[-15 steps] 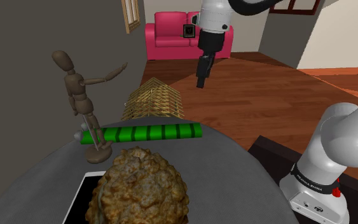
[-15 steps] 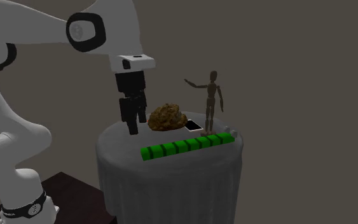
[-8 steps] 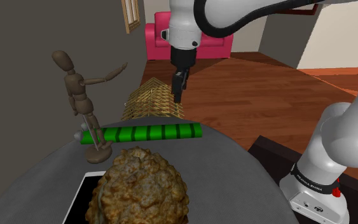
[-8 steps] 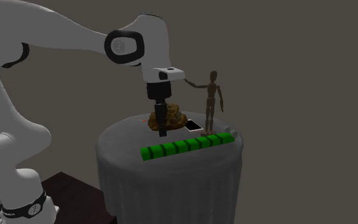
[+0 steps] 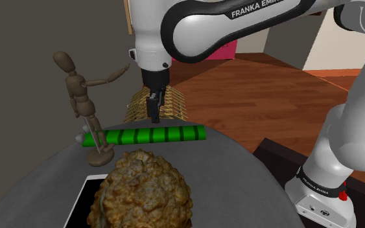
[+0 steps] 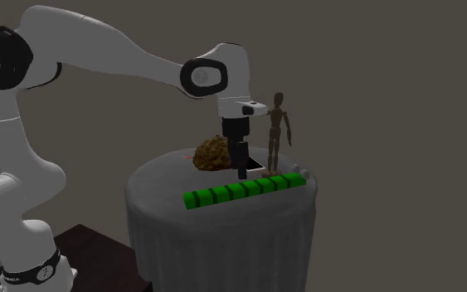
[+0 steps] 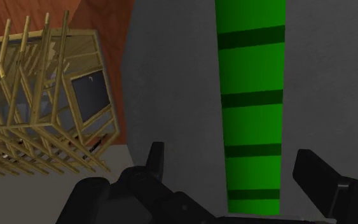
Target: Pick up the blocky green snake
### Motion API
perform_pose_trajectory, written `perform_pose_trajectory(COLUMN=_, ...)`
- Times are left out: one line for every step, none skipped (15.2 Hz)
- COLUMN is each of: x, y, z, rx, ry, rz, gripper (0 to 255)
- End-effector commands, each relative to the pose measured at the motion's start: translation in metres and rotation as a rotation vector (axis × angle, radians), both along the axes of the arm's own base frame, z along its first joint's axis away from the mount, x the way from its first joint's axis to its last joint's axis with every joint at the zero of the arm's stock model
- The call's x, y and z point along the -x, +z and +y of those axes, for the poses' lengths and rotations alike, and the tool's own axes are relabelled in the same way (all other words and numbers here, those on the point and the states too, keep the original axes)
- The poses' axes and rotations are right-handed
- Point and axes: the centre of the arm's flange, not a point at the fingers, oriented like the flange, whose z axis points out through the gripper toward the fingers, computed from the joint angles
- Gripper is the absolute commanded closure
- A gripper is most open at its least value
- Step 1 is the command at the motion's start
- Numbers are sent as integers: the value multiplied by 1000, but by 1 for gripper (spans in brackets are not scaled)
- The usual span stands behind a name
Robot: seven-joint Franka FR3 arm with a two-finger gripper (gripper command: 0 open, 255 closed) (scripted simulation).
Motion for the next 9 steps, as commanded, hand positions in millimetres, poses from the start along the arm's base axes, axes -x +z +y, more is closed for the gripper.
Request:
perform_pose_trajectory(x=-6, y=-14, z=27, rx=13, ry=36, rz=1, gripper=0)
perform_pose_trajectory(x=-8, y=-20, z=39, rx=19, ry=54, rz=1, gripper=0)
perform_pose_trajectory(x=-10, y=-26, z=51, rx=26, ry=72, rz=2, gripper=0)
perform_pose_trajectory(x=-10, y=-26, z=52, rx=26, ry=73, rz=2, gripper=0)
perform_pose_trajectory(x=-10, y=-31, z=52, rx=26, ry=73, rz=2, gripper=0)
perform_pose_trajectory(x=-10, y=-37, z=52, rx=26, ry=73, rz=2, gripper=0)
perform_pose_trajectory(x=-10, y=-42, z=52, rx=26, ry=73, rz=2, gripper=0)
perform_pose_trajectory(x=-10, y=-47, z=52, rx=26, ry=73, rz=2, gripper=0)
perform_pose_trajectory(x=-10, y=-52, z=52, rx=26, ry=73, rz=2, gripper=0)
